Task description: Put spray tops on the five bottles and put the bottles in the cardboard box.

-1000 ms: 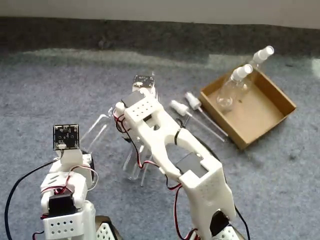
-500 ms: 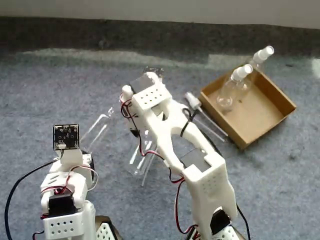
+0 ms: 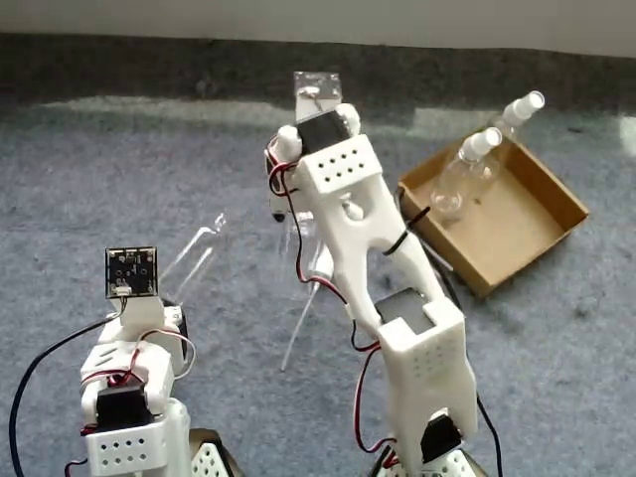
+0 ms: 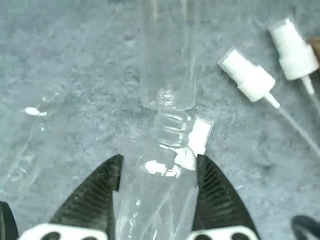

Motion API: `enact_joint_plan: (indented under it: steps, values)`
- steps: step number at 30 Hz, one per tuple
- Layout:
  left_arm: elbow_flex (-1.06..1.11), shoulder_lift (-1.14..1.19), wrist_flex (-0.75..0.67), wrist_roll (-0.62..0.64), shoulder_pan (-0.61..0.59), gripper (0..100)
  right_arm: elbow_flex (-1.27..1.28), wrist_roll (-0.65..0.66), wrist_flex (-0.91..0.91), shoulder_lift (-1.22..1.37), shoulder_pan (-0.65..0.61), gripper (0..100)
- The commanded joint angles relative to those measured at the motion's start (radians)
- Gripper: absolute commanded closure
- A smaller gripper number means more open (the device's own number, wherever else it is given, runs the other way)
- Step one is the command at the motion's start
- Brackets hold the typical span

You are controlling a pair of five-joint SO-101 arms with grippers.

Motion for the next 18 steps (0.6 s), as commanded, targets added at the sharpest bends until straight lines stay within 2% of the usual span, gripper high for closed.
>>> enact_joint_plan:
  steps: [1,9,18]
  values:
    - [-0.05,-0.012,-0.018,-0.005,0.005,100,-0.047,0.097,0.021,-0.179,-0.013,99.3]
    - [-0.05,-0.012,-0.018,-0.005,0.005,100,-0.038,0.103,0.021,-0.406,-0.01,99.3]
    - [-0.048,-0.012,-0.018,-0.005,0.005,100,0.329,0.104,0.013,-0.75,-0.008,99.3]
